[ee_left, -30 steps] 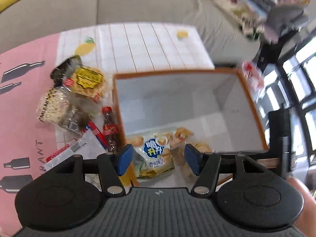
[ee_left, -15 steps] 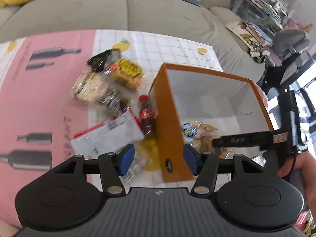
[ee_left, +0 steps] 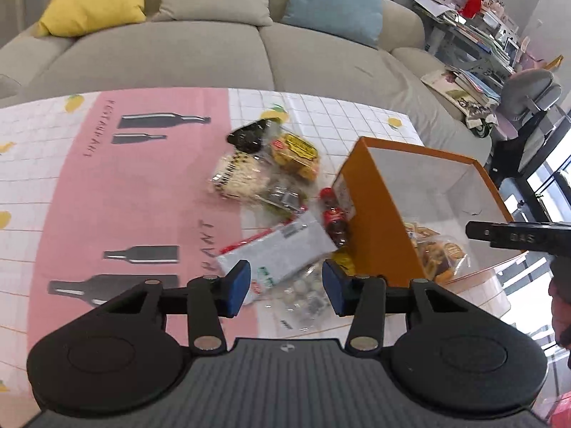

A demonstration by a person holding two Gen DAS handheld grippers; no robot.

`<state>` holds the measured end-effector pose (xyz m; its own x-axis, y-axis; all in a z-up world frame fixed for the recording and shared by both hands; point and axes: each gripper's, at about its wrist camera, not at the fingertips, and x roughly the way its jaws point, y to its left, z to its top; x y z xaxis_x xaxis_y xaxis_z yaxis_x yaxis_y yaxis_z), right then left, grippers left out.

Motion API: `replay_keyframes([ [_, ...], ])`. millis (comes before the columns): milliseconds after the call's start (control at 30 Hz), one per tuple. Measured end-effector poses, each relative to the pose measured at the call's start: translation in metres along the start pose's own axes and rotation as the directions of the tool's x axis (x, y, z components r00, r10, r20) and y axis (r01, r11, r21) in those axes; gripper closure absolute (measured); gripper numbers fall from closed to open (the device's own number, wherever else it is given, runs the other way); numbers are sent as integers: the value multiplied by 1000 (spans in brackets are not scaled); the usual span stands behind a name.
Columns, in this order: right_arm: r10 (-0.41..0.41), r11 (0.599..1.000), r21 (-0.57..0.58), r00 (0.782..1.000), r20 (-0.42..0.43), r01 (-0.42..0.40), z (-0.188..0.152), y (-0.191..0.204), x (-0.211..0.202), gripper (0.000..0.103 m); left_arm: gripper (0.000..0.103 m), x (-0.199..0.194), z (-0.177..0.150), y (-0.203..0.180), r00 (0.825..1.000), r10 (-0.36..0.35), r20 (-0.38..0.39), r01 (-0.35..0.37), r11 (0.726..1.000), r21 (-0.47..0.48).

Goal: Organize snacks
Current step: 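Withdraw both tools from the box back toward the snack pile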

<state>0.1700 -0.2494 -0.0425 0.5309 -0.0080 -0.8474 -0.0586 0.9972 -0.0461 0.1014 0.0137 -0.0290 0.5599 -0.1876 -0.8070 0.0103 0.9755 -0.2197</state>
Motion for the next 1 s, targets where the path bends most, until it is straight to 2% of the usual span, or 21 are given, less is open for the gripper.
replay_keyframes([
  [133, 42, 999, 12, 994, 103, -43, -15, 27, -28, 12, 44, -15, -6, 10, 999, 14, 40, -15, 999, 35],
  [267, 45, 998, 35, 971, 235, -55, -33, 54, -55, 10, 37, -28, -14, 20, 996, 24, 90, -28, 999, 46],
  [333, 44, 997, 43, 959, 281, -58, -41, 69, -63, 10, 31, -29, -18, 26, 996, 13, 87, -16, 999, 30],
  [500, 72, 993, 58, 929, 363, -99, -64, 101, -74, 6, 28, -24, -30, 43, 997, 5, 78, -4, 1000, -2],
  [600, 82, 994, 38, 926, 369, -103, -80, 118, -69, 6, 28, -18, -38, 51, 998, -3, 55, 4, 1000, -13],
  [733, 84, 996, -3, 945, 315, -87, -96, 135, -52, 7, 28, -8, -45, 55, 1000, -10, 25, 10, 1000, 2],
  [1000, 101, 994, 28, 970, 222, -110, -106, 140, -19, 21, 29, 16, -41, 47, 999, -42, -12, 43, 996, 73],
])
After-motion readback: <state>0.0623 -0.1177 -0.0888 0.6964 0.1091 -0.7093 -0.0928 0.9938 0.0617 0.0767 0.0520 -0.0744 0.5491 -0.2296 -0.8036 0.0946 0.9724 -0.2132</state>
